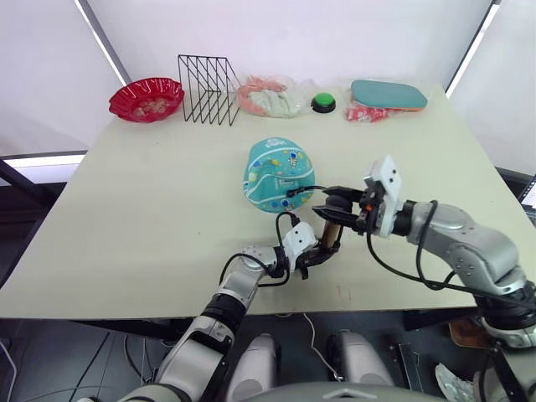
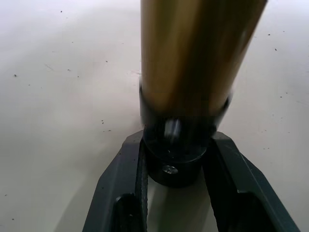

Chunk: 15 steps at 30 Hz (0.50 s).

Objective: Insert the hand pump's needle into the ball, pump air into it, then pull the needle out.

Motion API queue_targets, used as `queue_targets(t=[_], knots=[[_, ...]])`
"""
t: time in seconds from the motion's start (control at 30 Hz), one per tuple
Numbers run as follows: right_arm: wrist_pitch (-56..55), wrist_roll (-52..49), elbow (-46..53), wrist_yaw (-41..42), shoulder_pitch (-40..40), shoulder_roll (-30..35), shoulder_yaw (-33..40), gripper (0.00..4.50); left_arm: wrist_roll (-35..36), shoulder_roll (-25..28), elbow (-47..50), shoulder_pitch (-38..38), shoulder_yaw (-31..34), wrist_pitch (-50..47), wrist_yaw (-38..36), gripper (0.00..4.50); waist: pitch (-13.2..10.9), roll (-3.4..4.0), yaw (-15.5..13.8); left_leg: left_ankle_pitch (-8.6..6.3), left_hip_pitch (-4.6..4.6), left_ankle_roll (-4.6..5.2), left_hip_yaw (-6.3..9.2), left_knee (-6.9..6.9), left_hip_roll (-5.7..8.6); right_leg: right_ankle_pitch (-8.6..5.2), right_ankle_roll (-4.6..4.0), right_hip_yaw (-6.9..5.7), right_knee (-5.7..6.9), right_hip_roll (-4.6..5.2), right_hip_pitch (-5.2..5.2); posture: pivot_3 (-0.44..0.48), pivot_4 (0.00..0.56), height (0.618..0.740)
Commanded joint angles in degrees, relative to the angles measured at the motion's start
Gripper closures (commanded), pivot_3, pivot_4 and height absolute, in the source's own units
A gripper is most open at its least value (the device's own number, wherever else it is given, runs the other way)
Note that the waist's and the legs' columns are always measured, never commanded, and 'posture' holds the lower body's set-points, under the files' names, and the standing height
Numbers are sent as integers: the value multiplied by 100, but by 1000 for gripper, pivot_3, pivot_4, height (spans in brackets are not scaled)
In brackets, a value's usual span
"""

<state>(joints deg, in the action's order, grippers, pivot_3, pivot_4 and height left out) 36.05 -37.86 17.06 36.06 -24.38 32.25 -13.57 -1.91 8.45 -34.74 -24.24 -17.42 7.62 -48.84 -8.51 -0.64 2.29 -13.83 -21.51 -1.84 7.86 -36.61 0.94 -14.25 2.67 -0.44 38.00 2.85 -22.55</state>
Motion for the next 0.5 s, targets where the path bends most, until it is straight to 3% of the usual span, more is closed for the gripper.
queue_targets(t=[0.03,0.3,0.5], knots=[[121,650,-631,85,275,69,-341,2520,39,72,62,239,-36,-188,-110,3393,10,-3,-1,0,3,0,1,3,-1,0,0,0,-1,0,2,0,150,740],[583,70,-21,145,-369,257,677,2520,54,162,304,413,-5,-279,-115,3393,9,0,-7,0,20,0,-10,17,-8,-1,-1,11,-5,-5,10,0,150,740],[1446,-1008,504,-28,-1139,556,1693,2520,52,221,403,535,-55,-326,-95,3394,-29,16,-23,0,-24,0,-13,13,-2,2,-3,14,-6,1,-30,0,150,740]])
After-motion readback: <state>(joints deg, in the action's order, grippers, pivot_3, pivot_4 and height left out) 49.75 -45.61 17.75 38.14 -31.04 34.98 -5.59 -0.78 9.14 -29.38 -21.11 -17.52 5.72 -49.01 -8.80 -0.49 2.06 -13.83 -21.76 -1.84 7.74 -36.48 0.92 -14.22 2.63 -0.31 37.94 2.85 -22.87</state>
